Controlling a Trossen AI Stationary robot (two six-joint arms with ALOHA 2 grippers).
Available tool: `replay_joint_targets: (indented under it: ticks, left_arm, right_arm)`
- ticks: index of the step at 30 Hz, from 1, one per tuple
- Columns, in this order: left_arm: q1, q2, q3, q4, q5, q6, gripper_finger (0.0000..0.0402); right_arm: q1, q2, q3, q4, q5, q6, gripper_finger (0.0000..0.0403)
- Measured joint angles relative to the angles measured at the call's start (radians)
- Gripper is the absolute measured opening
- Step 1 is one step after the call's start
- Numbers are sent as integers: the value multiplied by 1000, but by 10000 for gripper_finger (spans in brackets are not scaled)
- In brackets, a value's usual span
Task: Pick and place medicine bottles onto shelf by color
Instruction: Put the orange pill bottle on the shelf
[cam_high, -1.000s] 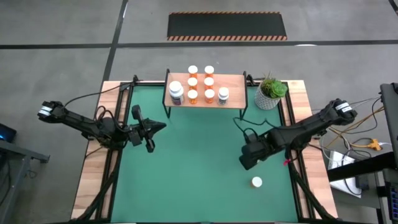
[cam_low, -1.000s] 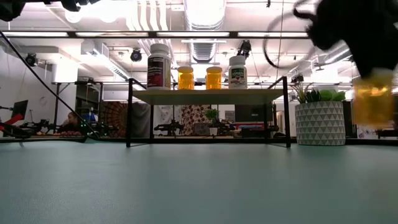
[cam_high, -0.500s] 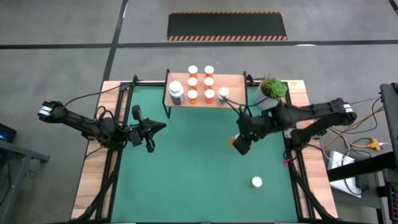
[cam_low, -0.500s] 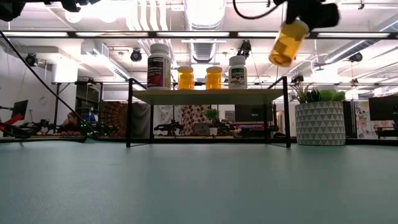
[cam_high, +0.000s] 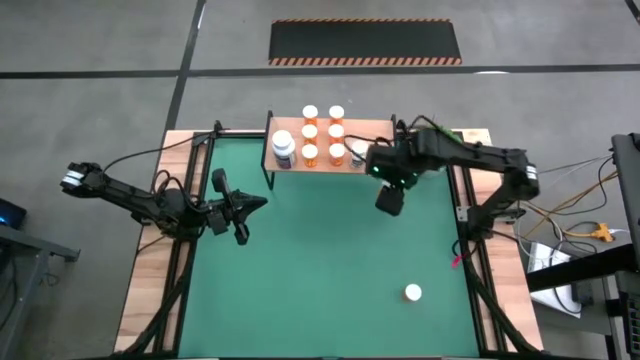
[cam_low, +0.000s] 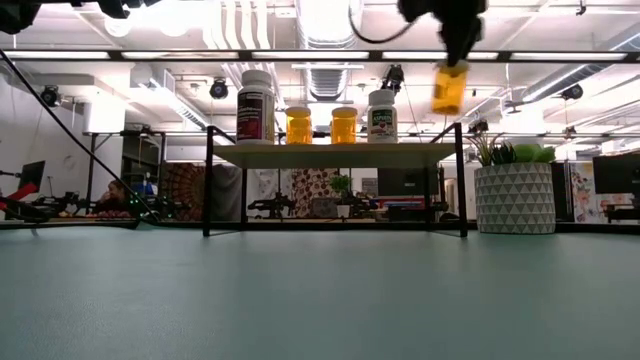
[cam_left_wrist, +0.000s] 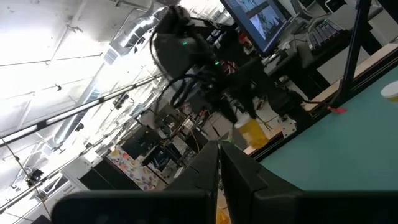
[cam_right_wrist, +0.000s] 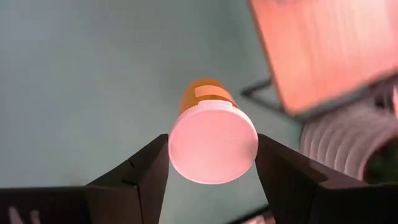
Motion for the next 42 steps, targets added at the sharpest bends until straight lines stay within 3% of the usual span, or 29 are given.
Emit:
replay_joint_targets:
  ticks: [12,16,24,30,42]
  left_arm:
    - [0,-5,0,2,0,2,0]
    - [0,-6,0,1,0,-1,0]
    - [0,-6,0,1,0,-7,0]
    - [0,-5,0,6,0,-7,0]
    - [0,-5,0,7,0,-7,0]
  right_arm:
    - [-123,132,226,8,-15,-314,206]
    - [-157,134,208,7,-60,-409,206]
    - [-207,128,155,7,-53,-610,206]
    - [-219,128,110,7,69,-726,206]
    - [-250,139,83,12,79,-705,206]
